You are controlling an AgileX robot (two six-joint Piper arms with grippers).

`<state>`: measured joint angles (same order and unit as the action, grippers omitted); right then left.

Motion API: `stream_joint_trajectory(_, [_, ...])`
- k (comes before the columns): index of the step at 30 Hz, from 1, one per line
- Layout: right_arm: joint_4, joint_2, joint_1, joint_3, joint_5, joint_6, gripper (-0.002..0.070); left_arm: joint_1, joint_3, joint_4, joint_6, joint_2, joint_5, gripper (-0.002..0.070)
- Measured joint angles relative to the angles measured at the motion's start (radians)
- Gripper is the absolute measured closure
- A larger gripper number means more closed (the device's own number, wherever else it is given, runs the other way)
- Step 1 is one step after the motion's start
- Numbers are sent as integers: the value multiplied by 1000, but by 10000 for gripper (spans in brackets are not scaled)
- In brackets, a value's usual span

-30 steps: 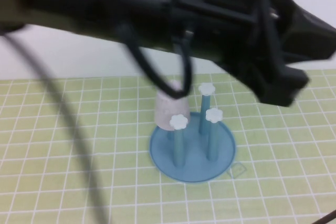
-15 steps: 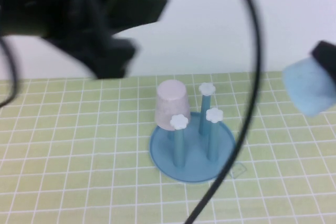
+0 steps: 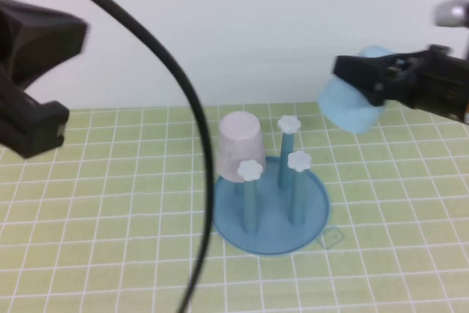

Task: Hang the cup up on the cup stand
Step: Place the cup on the cup holder

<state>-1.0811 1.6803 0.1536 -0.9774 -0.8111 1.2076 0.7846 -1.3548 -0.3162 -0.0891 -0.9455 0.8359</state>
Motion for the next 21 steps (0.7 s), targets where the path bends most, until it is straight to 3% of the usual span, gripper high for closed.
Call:
stream_joint_trajectory(7, [-164,118,117,-200,137,0,103,0,40,-188,-123,14,37,675])
stream_joint_trajectory(21, [-245,233,207,-288,242,-74,103,0,40,-255,-148,14,53,675])
